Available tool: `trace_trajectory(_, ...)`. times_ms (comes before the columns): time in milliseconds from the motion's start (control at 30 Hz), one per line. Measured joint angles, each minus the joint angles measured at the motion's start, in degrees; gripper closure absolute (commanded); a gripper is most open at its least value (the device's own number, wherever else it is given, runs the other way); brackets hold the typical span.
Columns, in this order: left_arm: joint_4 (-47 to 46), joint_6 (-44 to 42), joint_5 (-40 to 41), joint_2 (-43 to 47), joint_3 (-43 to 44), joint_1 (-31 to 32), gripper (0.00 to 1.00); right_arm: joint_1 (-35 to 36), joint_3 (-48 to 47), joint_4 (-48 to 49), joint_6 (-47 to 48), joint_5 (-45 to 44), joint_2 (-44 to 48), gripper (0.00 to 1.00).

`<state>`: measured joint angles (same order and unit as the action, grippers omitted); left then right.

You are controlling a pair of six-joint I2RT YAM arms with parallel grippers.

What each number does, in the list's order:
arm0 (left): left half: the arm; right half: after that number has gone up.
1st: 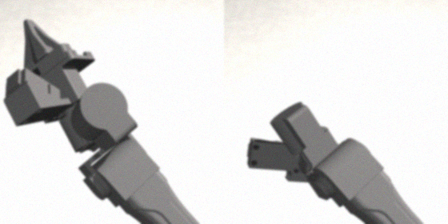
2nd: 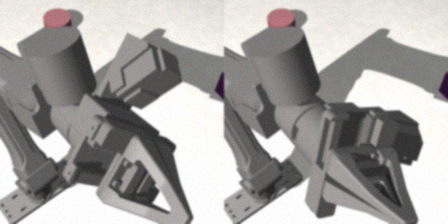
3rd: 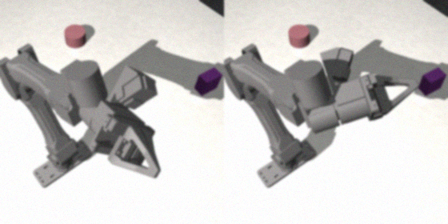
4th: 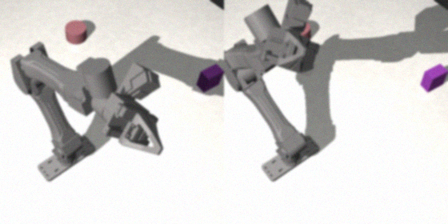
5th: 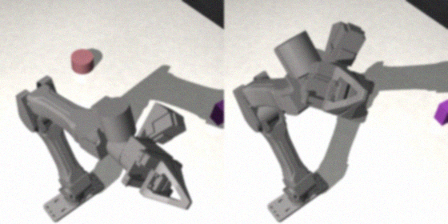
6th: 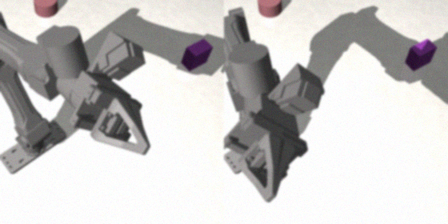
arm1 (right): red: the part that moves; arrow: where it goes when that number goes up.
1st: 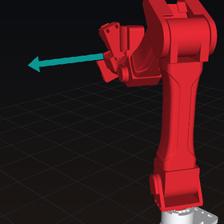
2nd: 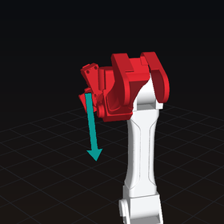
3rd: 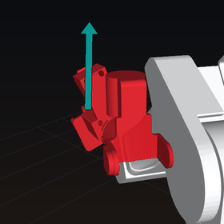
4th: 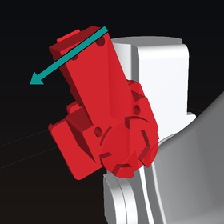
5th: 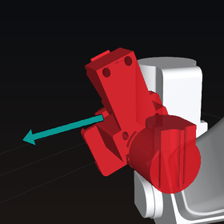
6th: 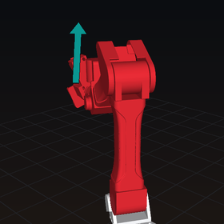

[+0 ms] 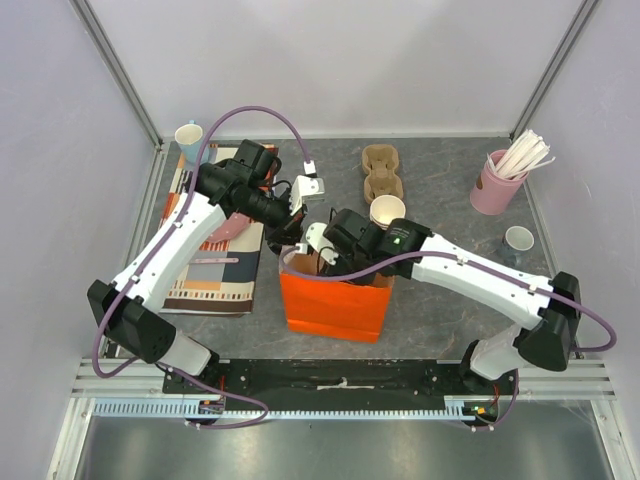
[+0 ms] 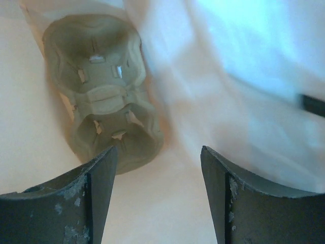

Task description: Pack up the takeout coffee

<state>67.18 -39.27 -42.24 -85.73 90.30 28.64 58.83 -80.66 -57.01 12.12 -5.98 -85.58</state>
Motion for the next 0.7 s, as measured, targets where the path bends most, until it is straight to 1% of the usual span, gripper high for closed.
trace_trajectory(133,-0.3,1.1,0.0,0.1,-0.4,0.1,0.98,0.0,-1.6,0.9,-1.7,0.7,2.4,0.24)
trace_trajectory(267,-1.6,3.0,0.0,0.7,-2.7,0.1,0.98,0.0,-2.8,1.9,-4.1,1.2,5.0,0.25)
trace_trajectory(467,-4.4,5.9,0.8,3.3,-5.1,0.1,0.98,0.0,-4.1,3.0,-8.4,1.8,8.3,0.25)
trace_trajectory(700,-9.3,10.7,2.3,8.1,-9.9,0.2,0.98,0.0,-9.6,3.6,-12.8,3.1,10.6,0.26)
